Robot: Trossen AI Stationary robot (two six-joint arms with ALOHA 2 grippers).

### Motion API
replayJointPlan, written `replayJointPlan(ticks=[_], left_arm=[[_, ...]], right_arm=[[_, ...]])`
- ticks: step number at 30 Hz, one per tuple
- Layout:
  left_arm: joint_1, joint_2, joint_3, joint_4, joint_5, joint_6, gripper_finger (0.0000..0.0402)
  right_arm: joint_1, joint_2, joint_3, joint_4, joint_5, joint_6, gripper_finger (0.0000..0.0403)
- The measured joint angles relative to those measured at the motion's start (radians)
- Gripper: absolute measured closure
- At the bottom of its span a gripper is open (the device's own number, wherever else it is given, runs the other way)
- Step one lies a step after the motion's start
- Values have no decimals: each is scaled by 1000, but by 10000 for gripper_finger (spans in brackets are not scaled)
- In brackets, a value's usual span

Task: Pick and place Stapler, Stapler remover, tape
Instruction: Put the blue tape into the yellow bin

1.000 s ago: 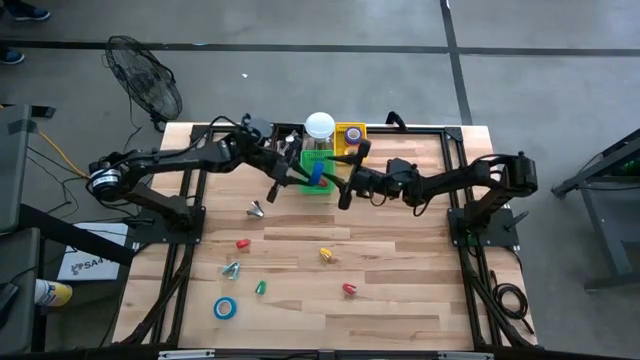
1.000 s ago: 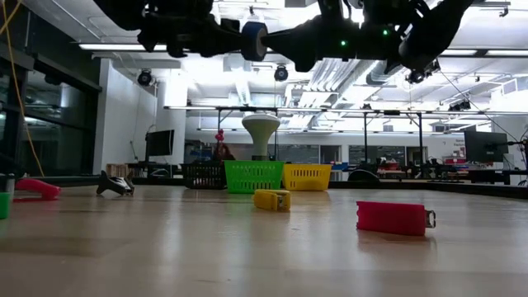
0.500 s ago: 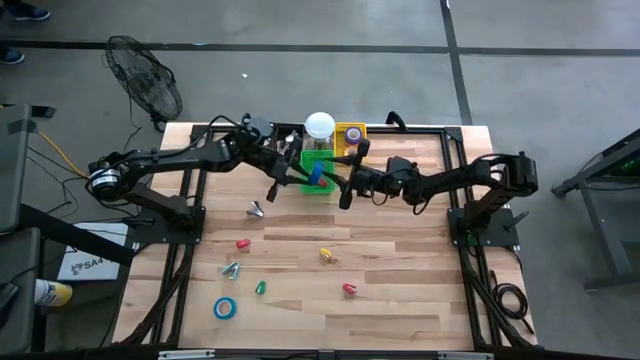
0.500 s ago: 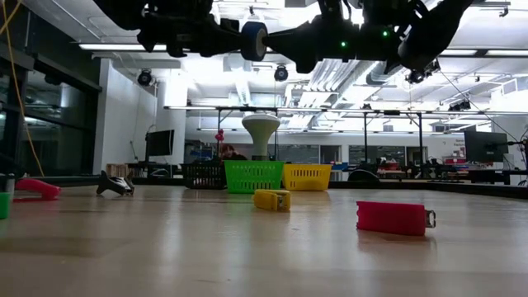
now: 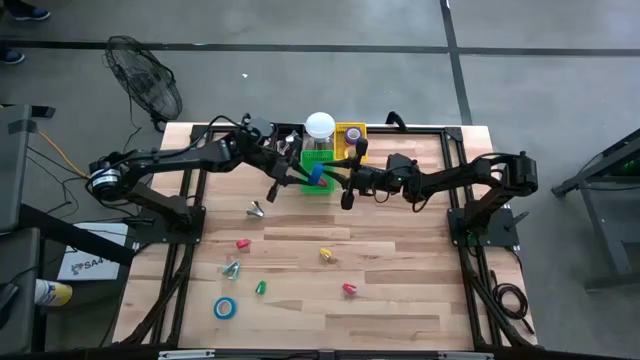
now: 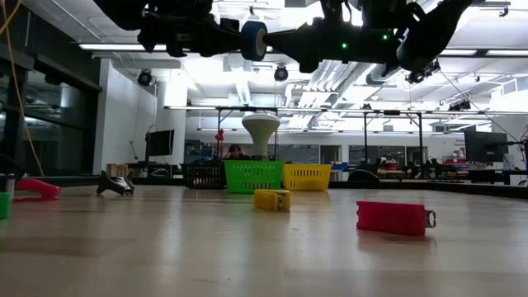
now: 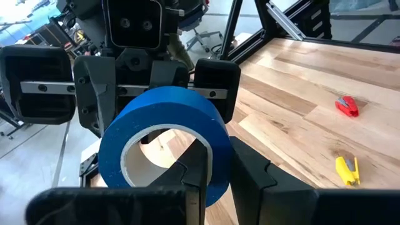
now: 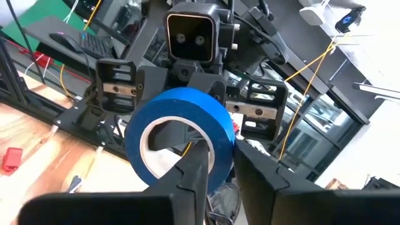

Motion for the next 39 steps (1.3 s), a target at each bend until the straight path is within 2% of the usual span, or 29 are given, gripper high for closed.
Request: replayJointPlan(ticks=[11, 20, 30, 33, 39], left_arm=[[-18, 17, 0, 17, -9, 2, 361], [-18, 17, 0, 31, -7, 1, 361], [-18, 17, 0, 30, -15, 1, 360], [-18, 17, 0, 30, -20, 0, 348], [-18, 17, 0, 30, -66, -1, 298]], right_arm=[[0, 0, 0, -23, 1, 9, 311], [-1, 0, 0, -20, 4, 6, 375], [-2, 0, 0, -27, 3, 7, 376], [-2, 0, 1, -31, 3, 7, 376], [-3, 0, 1, -52, 11, 9, 376]])
